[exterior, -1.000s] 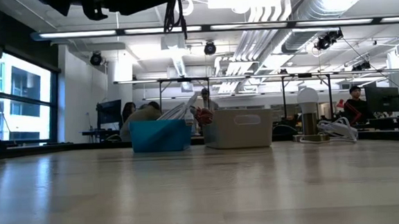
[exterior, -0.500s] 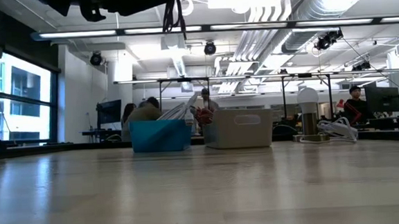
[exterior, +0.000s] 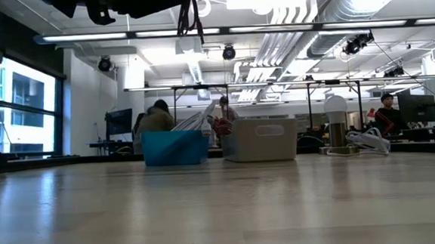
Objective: Pick & Place USB Port
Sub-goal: Put the purple charger cable into the gray bin
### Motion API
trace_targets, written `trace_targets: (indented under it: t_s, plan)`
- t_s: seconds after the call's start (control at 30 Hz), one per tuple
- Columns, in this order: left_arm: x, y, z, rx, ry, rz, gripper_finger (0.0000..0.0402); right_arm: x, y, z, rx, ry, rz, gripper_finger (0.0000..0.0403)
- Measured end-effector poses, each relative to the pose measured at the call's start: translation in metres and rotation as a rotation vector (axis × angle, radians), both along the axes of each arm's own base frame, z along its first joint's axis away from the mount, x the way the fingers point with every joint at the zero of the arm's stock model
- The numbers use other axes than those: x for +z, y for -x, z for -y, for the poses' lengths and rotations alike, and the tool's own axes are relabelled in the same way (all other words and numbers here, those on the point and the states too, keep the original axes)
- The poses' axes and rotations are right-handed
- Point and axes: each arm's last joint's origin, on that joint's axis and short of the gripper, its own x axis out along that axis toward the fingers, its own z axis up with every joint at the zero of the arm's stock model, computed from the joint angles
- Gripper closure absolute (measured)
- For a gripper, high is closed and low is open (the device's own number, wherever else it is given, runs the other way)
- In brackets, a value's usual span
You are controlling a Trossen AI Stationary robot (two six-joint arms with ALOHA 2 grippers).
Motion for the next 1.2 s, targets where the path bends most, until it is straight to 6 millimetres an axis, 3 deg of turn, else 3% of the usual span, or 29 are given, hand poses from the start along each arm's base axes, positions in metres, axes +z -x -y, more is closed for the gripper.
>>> trace_targets:
  t_s: [0.5, 0.63, 0.77, 1.03, 1.2]
  plan:
    - [-0.013, -0.010, 0.000, 0.004, -0.003, -0.044, 0.0394, -0.007, -0.009, 0.005, 0.009, -0.006, 0.010, 0.0203]
    - [-0.012, -0.012, 0.000, 0.005, -0.003, -0.031, 0.0394, -0.007, -0.009, 0.005, 0.015, 0.012, 0.019, 0.0258]
    - [-0.013, -0.012, 0.000, 0.003, -0.016, -0.029, 0.0394, -0.007, -0.009, 0.004, 0.039, 0.055, 0.018, 0.0377]
    - [-0.013, -0.012, 0.000, 0.005, -0.018, -0.030, 0.0392, -0.008, -0.009, 0.005, -0.013, 0.049, 0.008, 0.0389]
    - [-0.012, -0.012, 0.000, 0.026, 0.085, -0.047, 0.0360, -0.008, -0.007, 0.001, -0.074, 0.059, 0.006, 0.0389]
